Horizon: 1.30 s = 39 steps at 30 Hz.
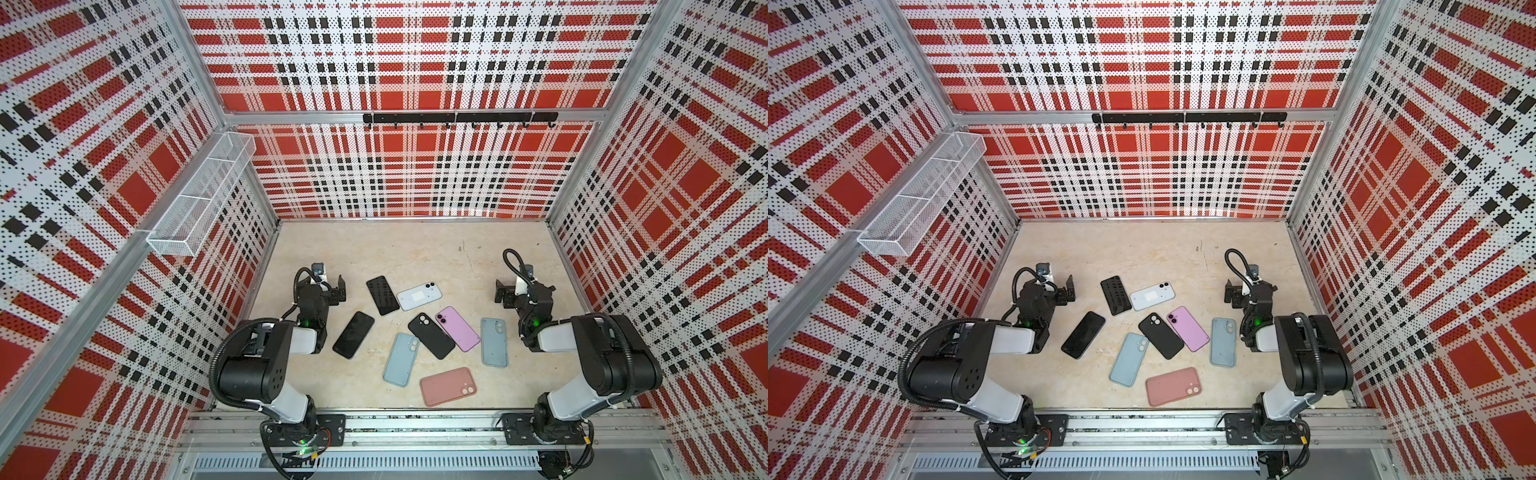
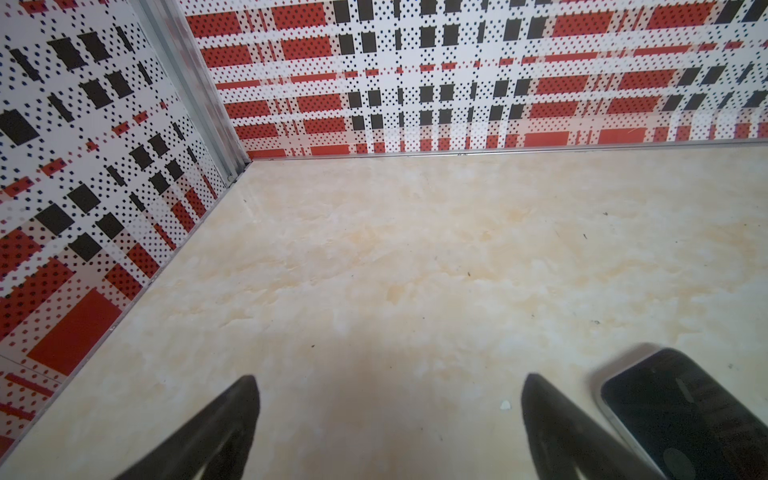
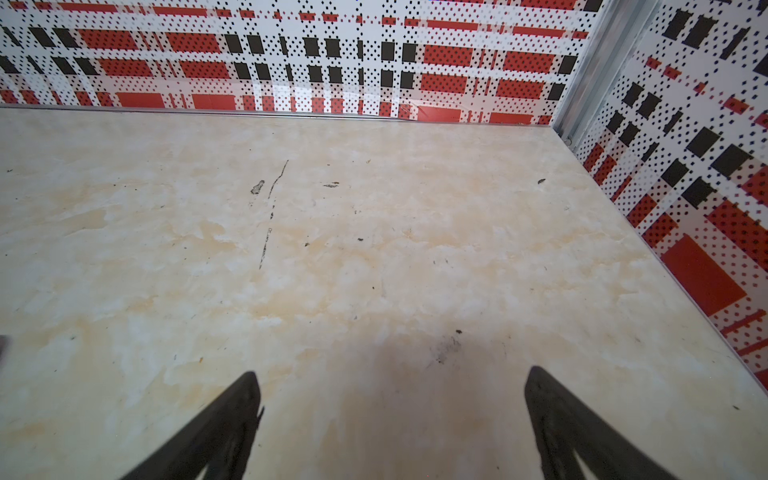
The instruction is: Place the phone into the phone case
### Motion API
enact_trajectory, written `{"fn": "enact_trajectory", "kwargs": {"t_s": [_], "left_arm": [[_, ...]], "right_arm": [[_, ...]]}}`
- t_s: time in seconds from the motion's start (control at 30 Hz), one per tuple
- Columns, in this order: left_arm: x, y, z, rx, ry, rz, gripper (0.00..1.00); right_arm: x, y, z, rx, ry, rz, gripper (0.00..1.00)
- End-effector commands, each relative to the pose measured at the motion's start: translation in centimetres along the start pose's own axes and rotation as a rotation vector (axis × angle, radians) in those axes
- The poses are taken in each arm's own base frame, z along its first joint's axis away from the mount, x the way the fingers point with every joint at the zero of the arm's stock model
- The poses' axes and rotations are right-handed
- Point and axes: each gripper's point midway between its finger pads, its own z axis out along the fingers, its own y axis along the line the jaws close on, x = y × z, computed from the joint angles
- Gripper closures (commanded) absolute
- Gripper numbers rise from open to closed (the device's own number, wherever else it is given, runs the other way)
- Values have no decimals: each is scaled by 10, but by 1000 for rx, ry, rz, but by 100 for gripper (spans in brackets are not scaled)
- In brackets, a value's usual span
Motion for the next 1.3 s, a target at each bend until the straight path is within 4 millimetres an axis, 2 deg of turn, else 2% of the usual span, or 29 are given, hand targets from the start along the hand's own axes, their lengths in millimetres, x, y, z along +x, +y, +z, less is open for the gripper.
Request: {"fn": "enact_trajectory", "kwargs": {"t_s": [0.0, 0.17, 0.23, 0.3, 0.4, 0.47, 0.53, 0.6, 0.63, 0.73, 0.8, 0.9, 0.97, 1.03, 1.13, 1.27], "left_arm": [[-7, 0, 2, -4, -21, -1, 1], [-7, 1, 2, -6, -20, -2, 1], [-6, 0, 2, -3, -19, -2, 1], [-9, 4, 0, -38, -32, -2, 1], [-31, 17, -19, -214, -62, 32, 1], [-60, 12, -32, -265, -78, 80, 0], [-104, 10, -51, -295, -147, 73, 1], [-145, 25, -77, -355, -201, -34, 1], [-168, 26, -89, -316, -222, -105, 1], [-212, 36, -110, -93, -233, -301, 1], [-231, 51, -125, -23, -287, -438, 1], [-240, 73, -139, 3, -336, -611, 1], [-235, 75, -138, 14, -276, -630, 1], [-221, 75, -134, -29, -180, -645, 0], [-207, 57, -130, -11, -72, -604, 0], [-180, 26, -122, -60, 99, -471, 1]], "right_arm": [[-20, -1, 1, -2, -63, -14, 0], [-20, -1, 1, 0, -64, -14, 0], [-23, -16, -1, 85, -77, 19, 0], [-29, -32, -13, 174, -99, 61, 0], [-50, -33, -31, 171, -130, 56, 0], [-76, -38, -46, 184, -152, 121, 0], [-104, -49, -66, 223, -187, 297, 0], [-118, -59, -84, 253, -201, 535, 0], [-128, -58, -91, 225, -212, 624, 0], [-174, -30, -102, -21, -288, 619, 0], [-193, -15, -109, -131, -313, 611, 0], [-207, -3, -116, -218, -328, 630, 0], [-215, 6, -118, -273, -337, 603, 0], [-218, 12, -116, -303, -305, 582, 0], [-225, 32, -111, -388, -249, 509, 0], [-219, 61, -101, -400, -131, 375, 0]]}}
